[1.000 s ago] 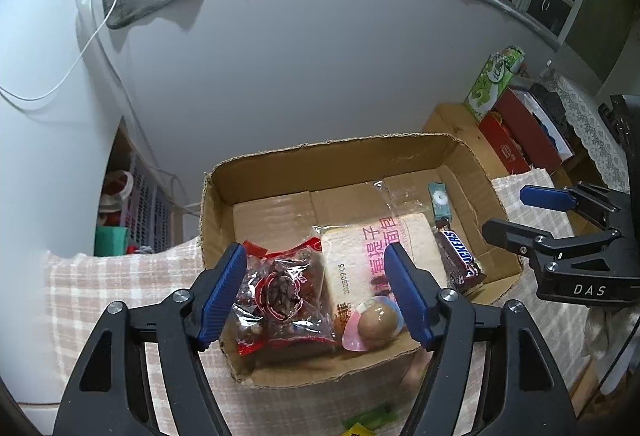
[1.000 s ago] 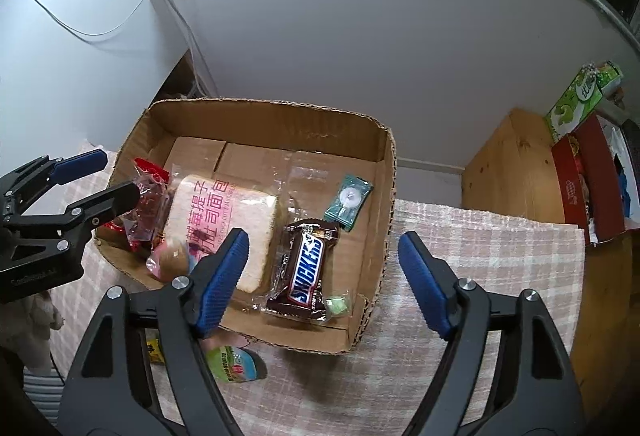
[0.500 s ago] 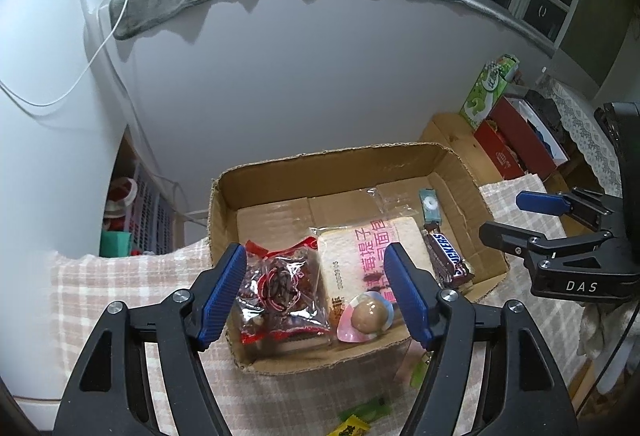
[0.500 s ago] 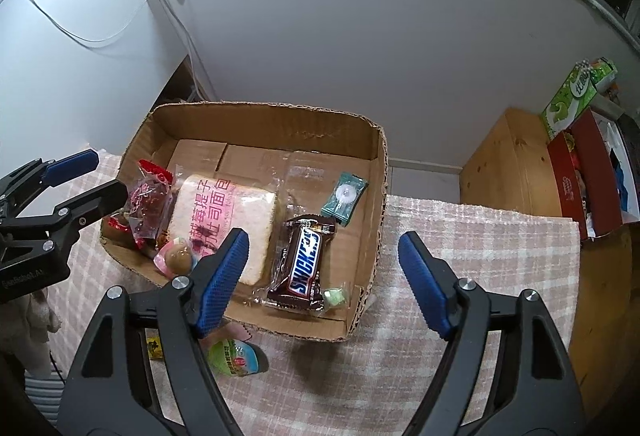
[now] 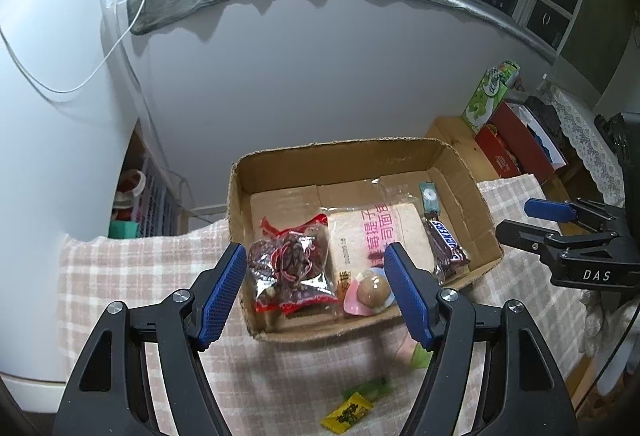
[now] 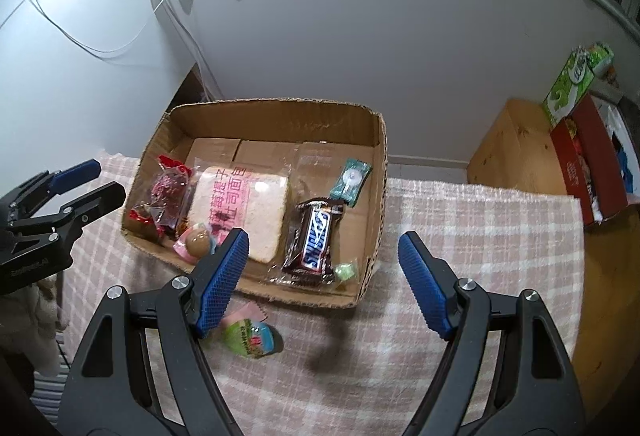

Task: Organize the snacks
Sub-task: 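Move both open grippers back over the remaining candies on the table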

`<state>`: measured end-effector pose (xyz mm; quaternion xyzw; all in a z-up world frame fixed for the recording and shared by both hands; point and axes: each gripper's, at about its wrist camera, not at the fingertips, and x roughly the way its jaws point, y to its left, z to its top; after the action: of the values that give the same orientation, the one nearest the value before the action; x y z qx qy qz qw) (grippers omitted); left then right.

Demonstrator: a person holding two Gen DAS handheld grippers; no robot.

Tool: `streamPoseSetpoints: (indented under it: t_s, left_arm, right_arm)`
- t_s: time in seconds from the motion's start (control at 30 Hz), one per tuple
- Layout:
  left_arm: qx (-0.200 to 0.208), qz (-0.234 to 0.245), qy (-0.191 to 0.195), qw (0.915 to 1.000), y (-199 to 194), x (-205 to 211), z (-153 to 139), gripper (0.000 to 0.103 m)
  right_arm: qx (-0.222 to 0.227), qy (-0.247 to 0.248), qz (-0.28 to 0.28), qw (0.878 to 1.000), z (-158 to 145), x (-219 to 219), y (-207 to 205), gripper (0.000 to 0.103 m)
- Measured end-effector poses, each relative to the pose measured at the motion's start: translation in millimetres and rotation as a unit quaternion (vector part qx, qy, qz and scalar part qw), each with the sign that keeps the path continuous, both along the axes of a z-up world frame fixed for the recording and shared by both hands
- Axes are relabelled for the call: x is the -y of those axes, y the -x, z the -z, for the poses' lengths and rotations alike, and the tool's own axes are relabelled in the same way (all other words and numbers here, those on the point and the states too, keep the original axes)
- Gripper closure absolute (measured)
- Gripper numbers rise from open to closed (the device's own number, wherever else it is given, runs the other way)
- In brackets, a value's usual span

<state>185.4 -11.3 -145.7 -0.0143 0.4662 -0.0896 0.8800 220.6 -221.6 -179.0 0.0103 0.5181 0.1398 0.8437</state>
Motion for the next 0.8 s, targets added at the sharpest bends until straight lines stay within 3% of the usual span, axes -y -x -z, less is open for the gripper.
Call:
streamPoseSetpoints:
  t_s: [0.2,0.37,0.8]
  left_arm:
    - [0.002,0.001,0.006,1.0,14.4,-0.9,-2.5,0.032]
    - [-0.003,0.011,0.007,0.9999,36.1,-2.6,2.3,0.032]
    - [-0.043,0.009,0.006,0.999,92.7,-13.6,32.4,0.032]
  right_arm:
    - [0.017,-0.023,0.001,1.0,-4.3,7.1,17.6,0.023]
    - [0.026,-0.011,-0.016,0.999,-7.8,5.6,34.2,0.023]
    - [-0.032,-0.022,-0.034,0.999,30.1,-6.1,66.1,0.023]
